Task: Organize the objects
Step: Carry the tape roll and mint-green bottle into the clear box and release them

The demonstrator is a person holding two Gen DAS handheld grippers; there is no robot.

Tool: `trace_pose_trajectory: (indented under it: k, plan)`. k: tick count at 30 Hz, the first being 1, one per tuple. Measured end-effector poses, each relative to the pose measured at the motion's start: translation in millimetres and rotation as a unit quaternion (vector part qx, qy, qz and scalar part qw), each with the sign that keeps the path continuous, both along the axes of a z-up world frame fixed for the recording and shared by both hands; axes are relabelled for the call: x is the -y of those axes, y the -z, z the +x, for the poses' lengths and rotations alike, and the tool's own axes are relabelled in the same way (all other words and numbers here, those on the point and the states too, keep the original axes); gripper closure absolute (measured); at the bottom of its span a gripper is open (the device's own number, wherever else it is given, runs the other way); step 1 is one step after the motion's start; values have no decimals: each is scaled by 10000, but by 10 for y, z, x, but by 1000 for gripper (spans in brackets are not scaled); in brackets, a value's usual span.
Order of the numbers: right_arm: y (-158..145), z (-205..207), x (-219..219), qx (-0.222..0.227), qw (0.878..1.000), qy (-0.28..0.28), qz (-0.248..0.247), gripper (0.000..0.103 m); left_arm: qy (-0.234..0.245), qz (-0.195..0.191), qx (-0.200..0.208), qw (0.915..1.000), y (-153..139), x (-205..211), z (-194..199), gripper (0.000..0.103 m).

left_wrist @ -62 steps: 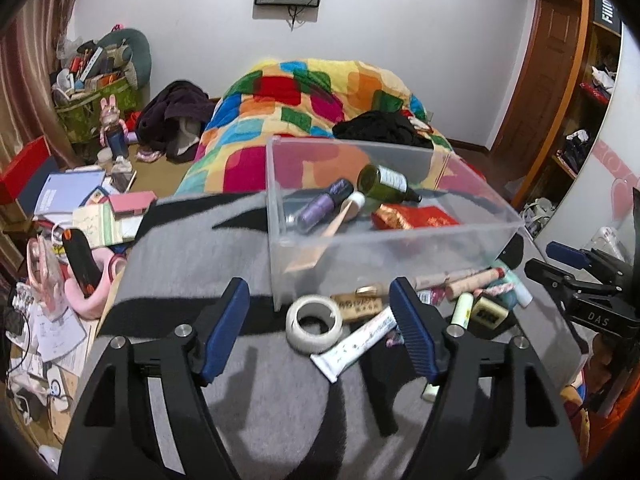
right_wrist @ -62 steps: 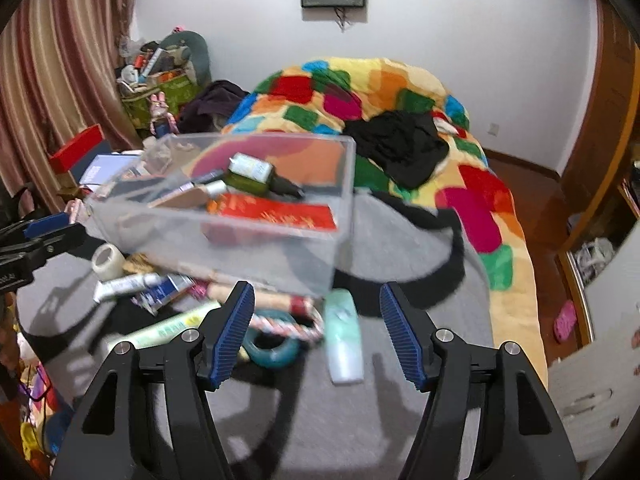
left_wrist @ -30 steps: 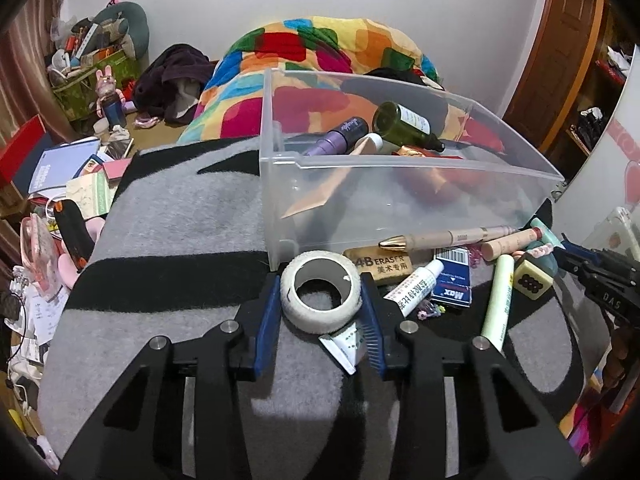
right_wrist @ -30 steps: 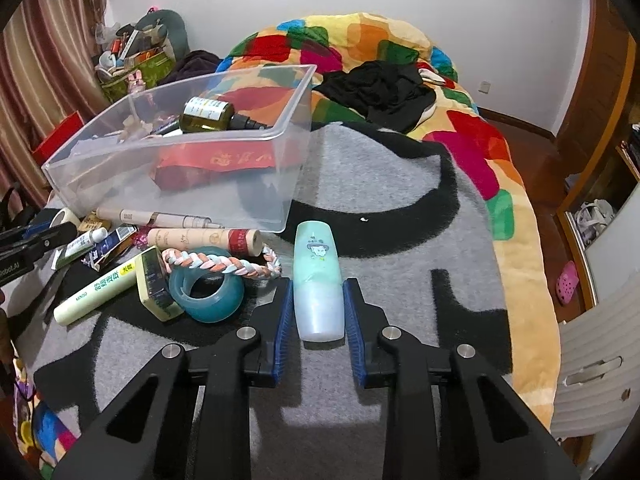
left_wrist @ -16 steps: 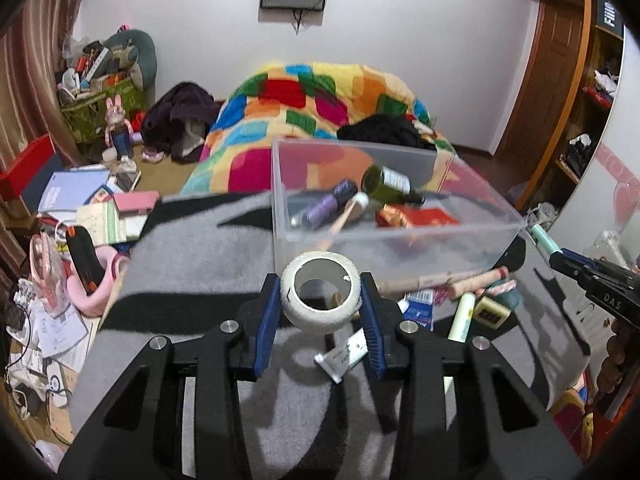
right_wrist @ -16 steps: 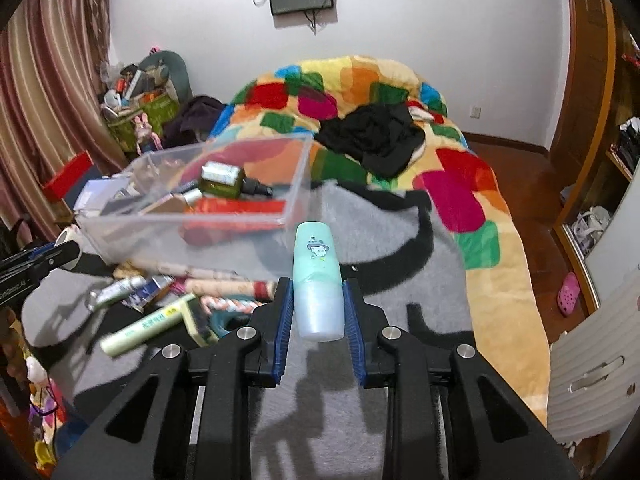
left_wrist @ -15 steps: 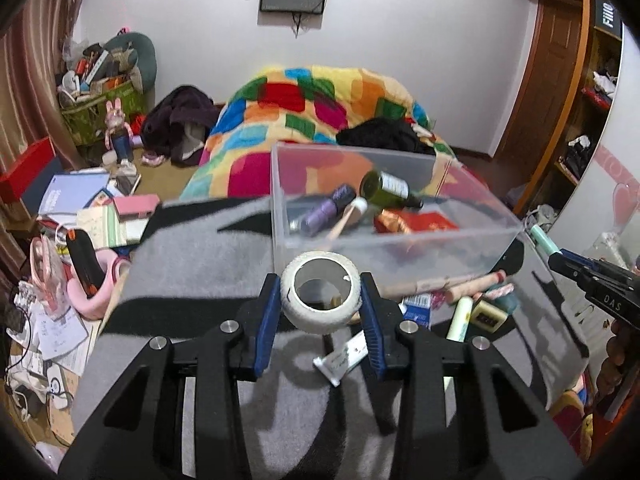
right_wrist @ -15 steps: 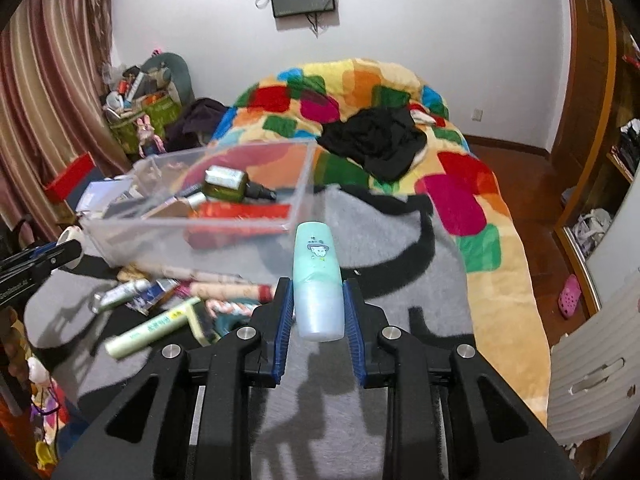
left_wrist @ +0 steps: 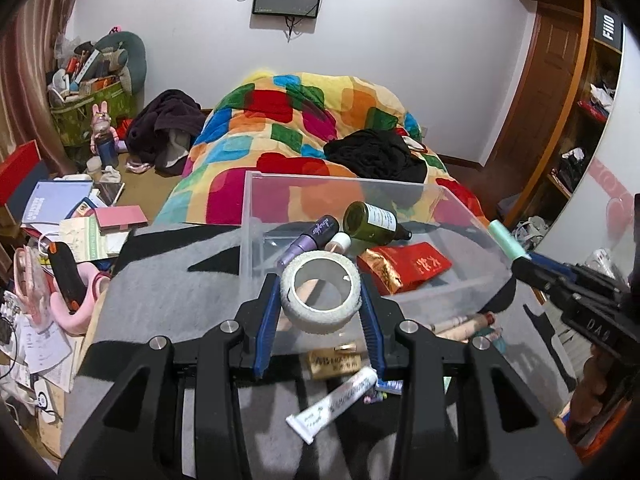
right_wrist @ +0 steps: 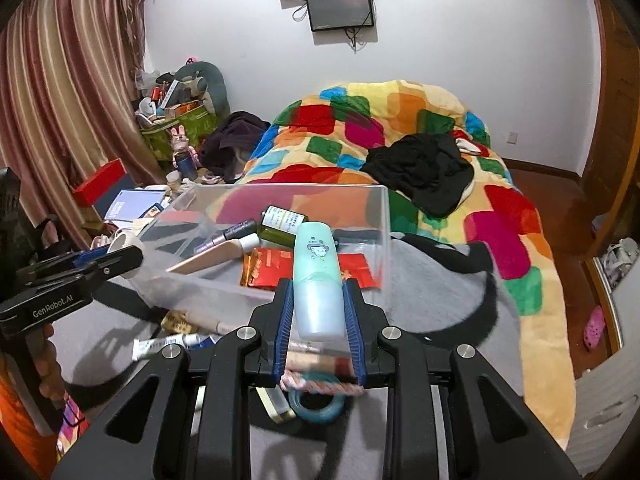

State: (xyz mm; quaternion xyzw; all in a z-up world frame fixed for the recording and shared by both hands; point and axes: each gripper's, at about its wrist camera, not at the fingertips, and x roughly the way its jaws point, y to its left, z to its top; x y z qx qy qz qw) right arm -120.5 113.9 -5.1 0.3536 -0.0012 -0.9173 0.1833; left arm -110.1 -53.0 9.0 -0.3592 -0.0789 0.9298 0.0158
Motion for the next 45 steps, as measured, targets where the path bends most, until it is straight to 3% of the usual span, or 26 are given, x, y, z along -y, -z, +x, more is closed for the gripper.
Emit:
trace_pose_trajectory:
  k: [11,18,28,33,36,41,45]
  plan:
    - [102,-355,272,260,9995,-176,0,80,143,-31,277,9995,111,-89,-276,65]
    - [230,-525,440,508,9979,-320,257,80,254,-109,362,9990,157,-172,-356,65]
    - [233,-479,435,565,9971,-380,336,80,319,-96,337,9989,107,-181,-274,64]
    - [165,-378,362,495,9977,-392,262,79,365,-146,259,9989,54,-209,-166,58]
    - [103,-284,318,382,9981,-405,274,74,388,-211,183,9989,13,-218,-80,54]
    - [-18,-95,259,73,9986,-401,349,57,404,-275,122,9987,-8,-215,70,47]
    - [-49,56,206,-62,9982,-411,421,55,461,-323,220,9982,53,-199,178,46]
